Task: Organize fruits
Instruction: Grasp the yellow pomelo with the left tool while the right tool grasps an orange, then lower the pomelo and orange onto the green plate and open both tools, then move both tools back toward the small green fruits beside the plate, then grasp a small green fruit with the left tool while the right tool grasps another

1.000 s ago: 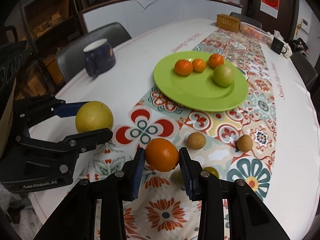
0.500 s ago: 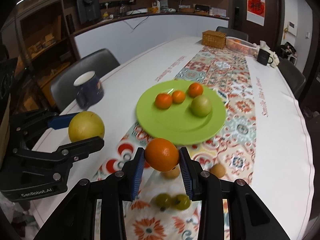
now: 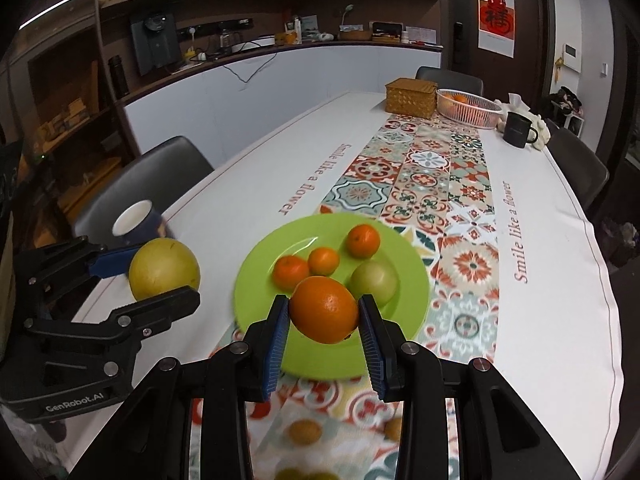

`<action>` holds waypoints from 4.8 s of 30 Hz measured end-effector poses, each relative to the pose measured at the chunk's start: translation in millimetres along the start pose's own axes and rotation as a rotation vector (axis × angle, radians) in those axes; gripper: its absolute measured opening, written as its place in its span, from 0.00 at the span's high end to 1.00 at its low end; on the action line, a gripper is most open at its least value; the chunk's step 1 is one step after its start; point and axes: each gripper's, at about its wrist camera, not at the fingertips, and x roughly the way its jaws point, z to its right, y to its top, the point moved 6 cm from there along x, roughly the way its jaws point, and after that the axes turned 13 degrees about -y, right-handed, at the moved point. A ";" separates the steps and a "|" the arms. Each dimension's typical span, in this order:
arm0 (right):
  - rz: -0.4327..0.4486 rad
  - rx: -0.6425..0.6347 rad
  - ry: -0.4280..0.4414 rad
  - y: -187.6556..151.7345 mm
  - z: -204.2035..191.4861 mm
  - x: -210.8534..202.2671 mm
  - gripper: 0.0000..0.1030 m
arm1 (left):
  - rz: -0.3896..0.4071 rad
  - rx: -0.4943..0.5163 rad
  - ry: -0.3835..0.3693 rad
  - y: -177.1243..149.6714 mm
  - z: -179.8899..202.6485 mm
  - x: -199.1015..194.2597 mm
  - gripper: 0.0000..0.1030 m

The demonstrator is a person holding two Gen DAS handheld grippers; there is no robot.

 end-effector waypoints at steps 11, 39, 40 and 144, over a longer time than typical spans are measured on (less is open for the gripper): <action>-0.051 0.031 -0.047 32.5 18.2 60.2 0.65 | -0.049 -0.025 0.021 25.3 -33.6 55.4 0.50; -0.111 0.035 -0.037 35.9 20.7 113.8 0.54 | -0.090 -0.051 0.030 33.0 -54.5 93.4 0.39; -0.108 0.037 -0.039 35.5 21.1 111.1 0.54 | -0.086 -0.050 0.031 33.4 -53.5 90.5 0.39; -0.237 -0.421 0.185 -158.6 -7.4 4.1 0.68 | -0.268 0.322 -0.296 -132.3 123.3 62.8 0.61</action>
